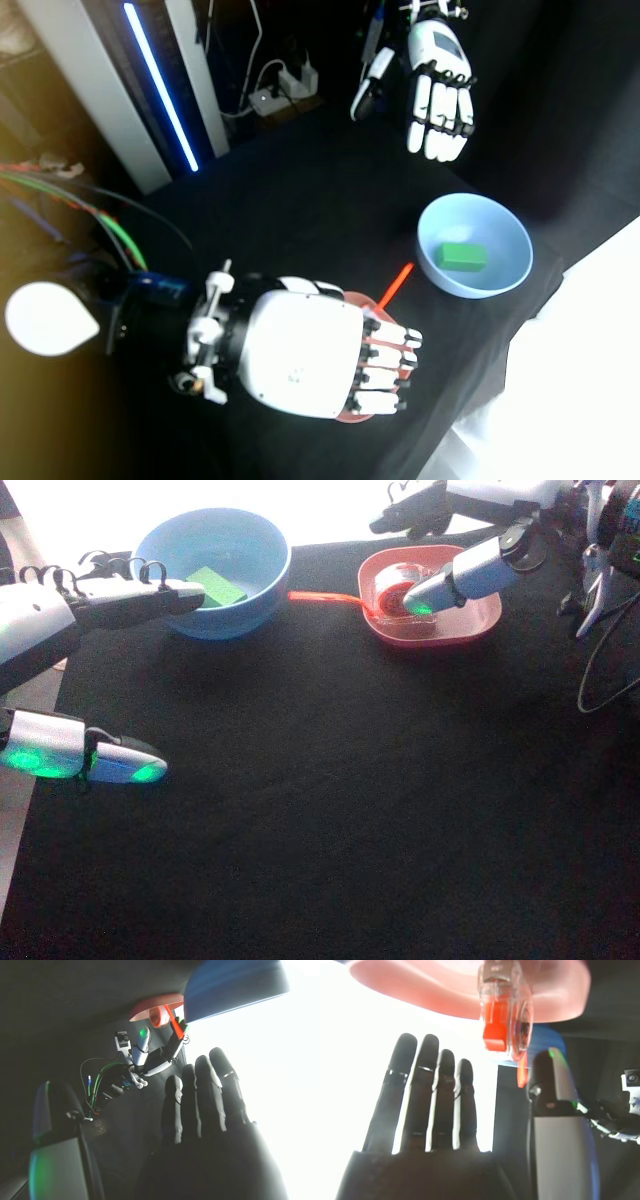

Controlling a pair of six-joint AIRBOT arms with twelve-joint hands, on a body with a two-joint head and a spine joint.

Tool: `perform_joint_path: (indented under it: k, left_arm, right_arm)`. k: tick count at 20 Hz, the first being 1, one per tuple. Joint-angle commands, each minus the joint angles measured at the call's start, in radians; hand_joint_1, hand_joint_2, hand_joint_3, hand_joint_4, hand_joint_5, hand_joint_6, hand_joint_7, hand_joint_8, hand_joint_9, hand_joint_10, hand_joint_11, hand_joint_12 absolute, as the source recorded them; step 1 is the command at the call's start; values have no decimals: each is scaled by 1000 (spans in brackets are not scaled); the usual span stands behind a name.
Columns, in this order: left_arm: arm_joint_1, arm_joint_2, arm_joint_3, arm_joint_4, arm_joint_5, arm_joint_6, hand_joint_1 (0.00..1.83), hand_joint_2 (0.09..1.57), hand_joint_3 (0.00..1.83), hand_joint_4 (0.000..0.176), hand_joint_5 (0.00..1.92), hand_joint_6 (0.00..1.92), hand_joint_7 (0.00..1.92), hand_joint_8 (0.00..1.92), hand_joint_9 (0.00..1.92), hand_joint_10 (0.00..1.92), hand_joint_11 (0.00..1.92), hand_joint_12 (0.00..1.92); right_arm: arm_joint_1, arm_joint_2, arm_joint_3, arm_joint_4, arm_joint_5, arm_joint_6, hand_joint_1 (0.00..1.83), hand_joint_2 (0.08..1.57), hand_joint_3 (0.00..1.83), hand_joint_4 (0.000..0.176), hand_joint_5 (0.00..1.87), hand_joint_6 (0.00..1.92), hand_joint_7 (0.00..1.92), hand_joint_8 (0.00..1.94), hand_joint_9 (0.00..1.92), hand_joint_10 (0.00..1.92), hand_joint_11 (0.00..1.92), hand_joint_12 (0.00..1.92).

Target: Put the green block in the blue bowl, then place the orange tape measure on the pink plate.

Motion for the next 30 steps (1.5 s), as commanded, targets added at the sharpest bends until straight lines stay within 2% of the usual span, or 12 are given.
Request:
perform_joint_path:
  k: [1,7,8,10,12,13,14,17,23,25,28,30]
  left_arm:
    - [-8,1,3,-24,-119,-5,850,854,0,6,259,0,268,2,282,3,0,856]
    - [14,15,-3,-41,-163,-12,932,855,0,2,266,0,262,1,274,0,0,841]
    - [26,23,-8,-55,-190,-12,956,842,0,14,244,1,228,3,213,4,0,703]
    - [60,40,-19,-90,-253,-11,906,859,4,40,218,0,218,0,165,5,0,483]
    - [92,53,-35,-124,-321,6,881,877,6,25,211,0,209,0,180,8,0,502]
    - [112,64,-51,-148,-364,27,892,877,4,12,209,0,198,0,187,7,0,535]
    - [142,75,-70,-172,-415,48,879,881,4,52,178,0,173,0,188,4,0,519]
    - [220,78,-96,-227,-534,54,785,945,14,87,169,1,199,4,214,6,0,712]
    - [350,63,-145,-327,-738,68,362,1071,9,1,152,0,193,0,252,9,0,1024]
    - [358,54,-154,-339,-768,69,154,1174,19,0,106,4,173,1,215,1,0,789]
    - [316,33,-146,-308,-768,73,199,1212,0,0,71,3,146,3,205,4,0,619]
    - [252,21,-138,-258,-769,82,133,1155,0,32,8,0,25,0,85,0,0,399]
  right_arm:
    - [16,-1,-6,43,72,8,809,937,0,0,473,0,520,0,611,70,252,1084]
    - [7,160,-130,179,215,8,724,924,0,39,259,0,254,0,238,1,2,629]
    - [-5,201,-165,226,252,8,675,915,0,94,220,2,168,4,155,2,0,473]
    - [-65,280,-238,374,361,-18,673,914,0,109,170,4,26,0,17,3,0,53]
    - [-119,357,-319,496,468,-74,679,905,0,92,114,0,35,13,0,0,0,1]
    - [-143,394,-359,547,521,-105,618,907,0,120,102,0,60,20,0,0,0,0]
    - [-175,435,-408,605,592,-131,628,902,0,128,96,0,64,18,0,0,0,0]
    - [-291,491,-491,742,760,-174,675,897,0,169,103,6,80,13,13,3,6,2]
    - [-520,508,-628,950,1103,-181,703,921,6,133,87,0,126,10,0,0,0,0]
    - [-549,513,-663,969,1190,-181,665,829,0,146,39,2,134,3,19,3,0,0]
    - [-552,516,-684,954,1251,-184,541,945,29,47,6,0,38,0,9,0,0,0]
    - [-552,516,-696,934,1251,-184,671,1000,17,63,2,1,51,2,13,5,0,0]
